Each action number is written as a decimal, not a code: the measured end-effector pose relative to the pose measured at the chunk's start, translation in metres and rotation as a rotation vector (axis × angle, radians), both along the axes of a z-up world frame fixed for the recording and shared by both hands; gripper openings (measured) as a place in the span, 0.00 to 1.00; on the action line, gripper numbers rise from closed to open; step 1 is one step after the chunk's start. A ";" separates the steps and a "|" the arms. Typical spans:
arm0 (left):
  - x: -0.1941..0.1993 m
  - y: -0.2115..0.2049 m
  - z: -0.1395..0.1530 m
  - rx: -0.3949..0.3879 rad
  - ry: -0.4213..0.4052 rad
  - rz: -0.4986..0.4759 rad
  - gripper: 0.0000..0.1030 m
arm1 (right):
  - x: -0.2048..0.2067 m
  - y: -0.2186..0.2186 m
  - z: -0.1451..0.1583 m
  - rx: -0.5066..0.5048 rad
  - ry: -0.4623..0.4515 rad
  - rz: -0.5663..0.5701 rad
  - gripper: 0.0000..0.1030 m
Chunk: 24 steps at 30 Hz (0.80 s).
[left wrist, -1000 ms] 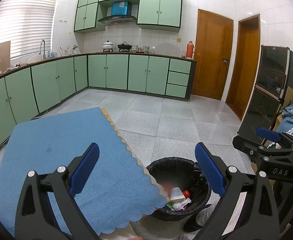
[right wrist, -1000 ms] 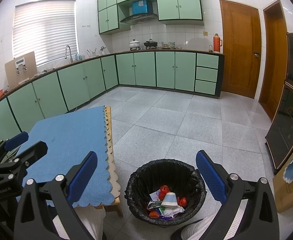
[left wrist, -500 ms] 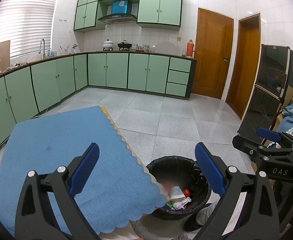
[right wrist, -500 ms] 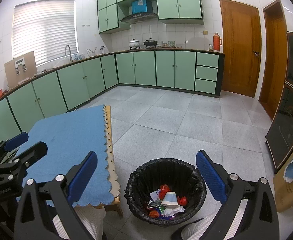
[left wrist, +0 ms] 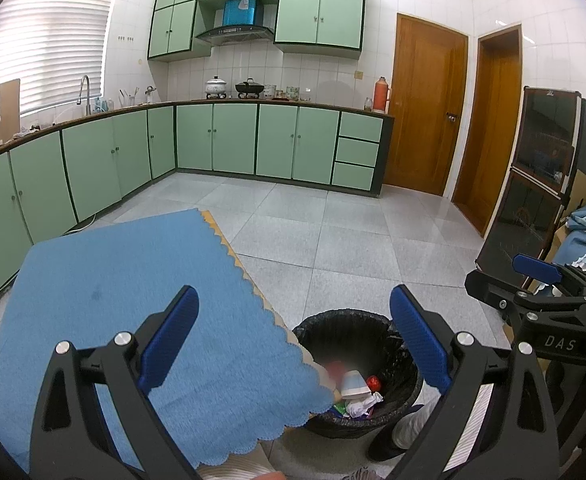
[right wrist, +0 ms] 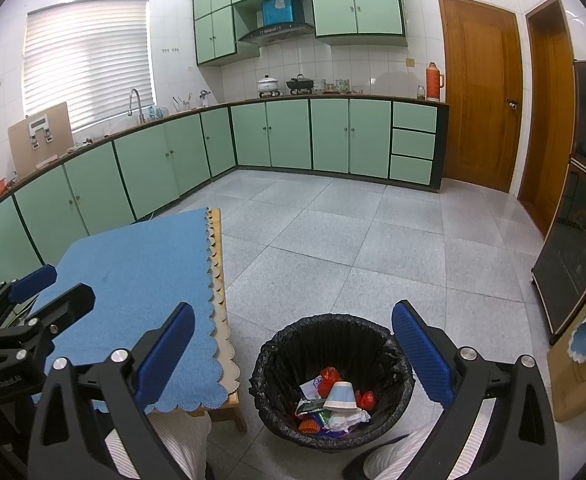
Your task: Collect trash
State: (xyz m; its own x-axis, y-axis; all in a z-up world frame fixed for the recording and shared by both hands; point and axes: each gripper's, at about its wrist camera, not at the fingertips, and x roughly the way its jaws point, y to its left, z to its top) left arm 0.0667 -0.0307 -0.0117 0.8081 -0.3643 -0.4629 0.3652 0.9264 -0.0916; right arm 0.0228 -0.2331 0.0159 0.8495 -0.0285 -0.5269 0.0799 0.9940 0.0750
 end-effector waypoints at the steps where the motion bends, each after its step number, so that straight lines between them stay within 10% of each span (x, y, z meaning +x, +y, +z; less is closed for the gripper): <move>1: 0.000 0.000 0.000 0.000 0.001 -0.001 0.91 | 0.000 0.001 0.000 0.001 0.001 -0.001 0.94; 24: 0.000 -0.001 -0.001 0.005 0.006 -0.003 0.91 | 0.000 -0.001 -0.002 0.002 0.002 0.000 0.94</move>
